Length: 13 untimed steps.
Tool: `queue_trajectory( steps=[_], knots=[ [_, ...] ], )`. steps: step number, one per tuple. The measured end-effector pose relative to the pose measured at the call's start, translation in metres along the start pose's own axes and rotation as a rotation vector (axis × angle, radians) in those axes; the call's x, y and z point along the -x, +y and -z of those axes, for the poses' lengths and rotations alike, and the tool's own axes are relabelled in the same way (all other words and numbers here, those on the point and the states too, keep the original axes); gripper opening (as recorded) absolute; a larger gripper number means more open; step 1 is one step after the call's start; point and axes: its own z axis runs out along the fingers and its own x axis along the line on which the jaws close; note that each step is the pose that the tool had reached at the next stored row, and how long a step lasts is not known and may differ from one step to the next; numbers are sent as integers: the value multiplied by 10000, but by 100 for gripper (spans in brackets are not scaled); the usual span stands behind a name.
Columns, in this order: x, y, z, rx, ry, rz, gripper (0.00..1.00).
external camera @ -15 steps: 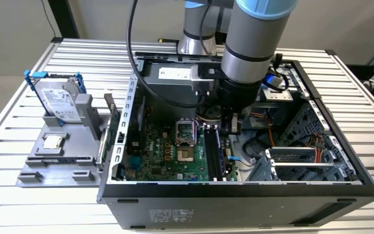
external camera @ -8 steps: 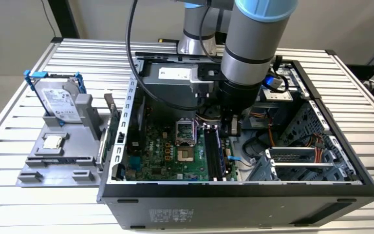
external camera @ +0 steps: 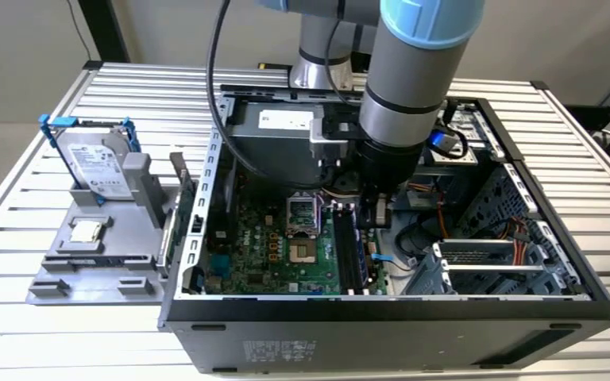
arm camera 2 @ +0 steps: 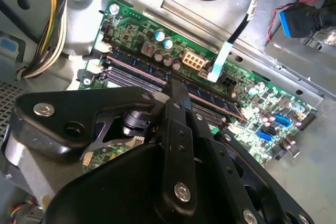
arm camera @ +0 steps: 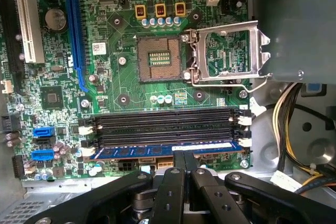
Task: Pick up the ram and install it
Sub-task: 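Press down the ram until it locks into place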
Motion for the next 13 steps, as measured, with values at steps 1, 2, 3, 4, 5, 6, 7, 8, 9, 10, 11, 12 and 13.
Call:
queue_trajectory(
  steps=[1,2,3,4,5,6,7,8,9,10,11,12,13],
  knots=[
    [-6,-1,-9,2,1,1,0],
    [-12,-2,-14,8,1,1,0],
    [-13,-2,-18,13,3,0,0],
    [-14,-2,-23,16,10,0,0],
    [-15,-2,-29,19,17,0,0],
    [-18,-2,-39,20,23,2,0],
    [-21,-2,-51,21,25,1,0],
    [-29,-3,-60,26,28,2,0],
    [-39,-4,-65,34,29,4,0],
    [-46,-4,-70,46,28,3,0],
    [-49,-4,-76,57,30,2,0],
    [-51,-3,-85,65,32,1,0],
    [-52,-3,-95,69,36,1,0]
  ],
)
